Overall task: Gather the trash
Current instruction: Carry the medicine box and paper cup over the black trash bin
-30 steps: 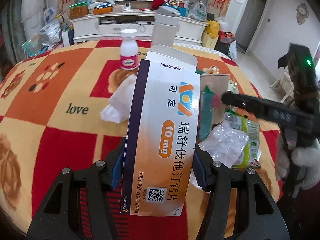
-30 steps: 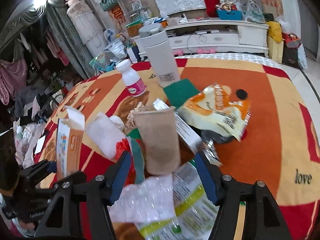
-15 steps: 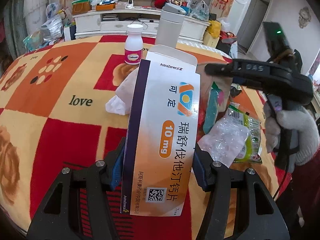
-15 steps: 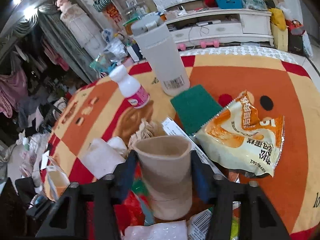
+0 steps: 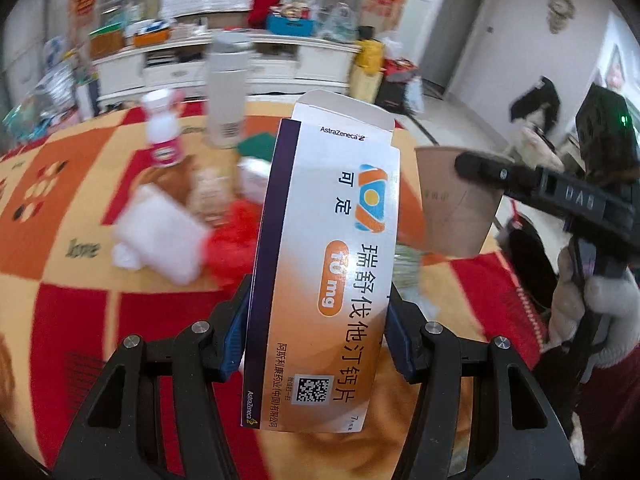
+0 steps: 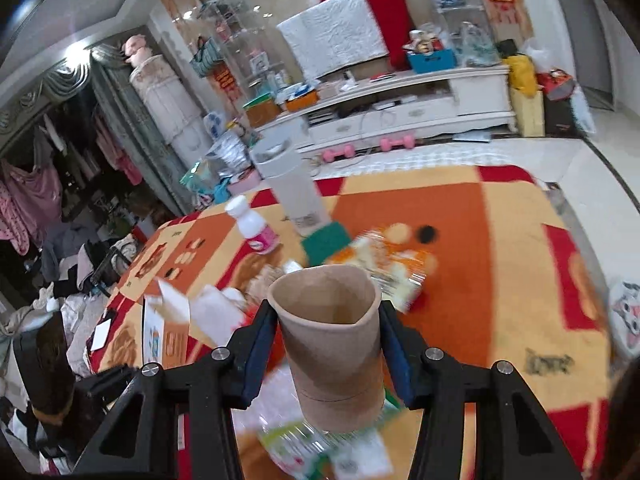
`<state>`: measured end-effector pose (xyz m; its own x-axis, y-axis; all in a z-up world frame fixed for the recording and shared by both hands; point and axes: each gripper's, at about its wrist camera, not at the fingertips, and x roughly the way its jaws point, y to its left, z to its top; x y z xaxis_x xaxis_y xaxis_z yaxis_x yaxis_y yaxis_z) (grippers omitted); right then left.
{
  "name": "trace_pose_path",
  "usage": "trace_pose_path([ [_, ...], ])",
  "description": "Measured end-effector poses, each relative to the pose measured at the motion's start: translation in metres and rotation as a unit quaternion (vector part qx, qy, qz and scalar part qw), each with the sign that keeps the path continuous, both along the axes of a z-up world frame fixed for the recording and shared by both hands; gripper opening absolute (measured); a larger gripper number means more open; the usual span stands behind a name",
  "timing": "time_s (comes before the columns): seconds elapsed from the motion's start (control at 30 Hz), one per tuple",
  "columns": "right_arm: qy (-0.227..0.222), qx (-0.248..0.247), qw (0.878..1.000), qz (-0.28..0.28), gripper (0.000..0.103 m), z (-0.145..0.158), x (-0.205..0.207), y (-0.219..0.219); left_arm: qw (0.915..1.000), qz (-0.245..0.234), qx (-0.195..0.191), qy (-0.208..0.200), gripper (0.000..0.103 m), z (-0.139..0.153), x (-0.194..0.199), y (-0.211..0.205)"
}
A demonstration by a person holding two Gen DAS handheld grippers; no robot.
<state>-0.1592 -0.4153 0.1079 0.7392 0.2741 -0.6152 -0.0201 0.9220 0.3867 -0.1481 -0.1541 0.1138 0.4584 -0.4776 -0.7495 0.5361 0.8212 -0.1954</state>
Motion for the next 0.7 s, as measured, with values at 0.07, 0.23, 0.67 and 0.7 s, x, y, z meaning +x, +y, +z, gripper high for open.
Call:
trace_pose_path([
  [0.07, 0.001, -0.014, 1.000, -0.018, 0.049, -0.002, -0.020, -0.020, 0.9998, -0.019, 0.001, 0.000, 0.057, 0.002, -0.007, -0.025],
  [0.23, 0.009, -0.035, 0.997, -0.068, 0.049, -0.008, -0.060, -0.073, 0.9982, -0.059, 0.001, 0.005, 0.057, 0.001, -0.024, -0.080],
  [0.67, 0.043, -0.061, 0.976, -0.205, 0.049, -0.037, -0.155, -0.212, 0.9850, -0.170, 0.011, 0.029, 0.057, -0.011, -0.064, -0.232],
  [0.7, 0.046, -0.060, 0.974, -0.214, 0.049, -0.040, -0.161, -0.221, 0.9838, -0.176, 0.011, 0.032, 0.057, -0.012, -0.066, -0.241],
])
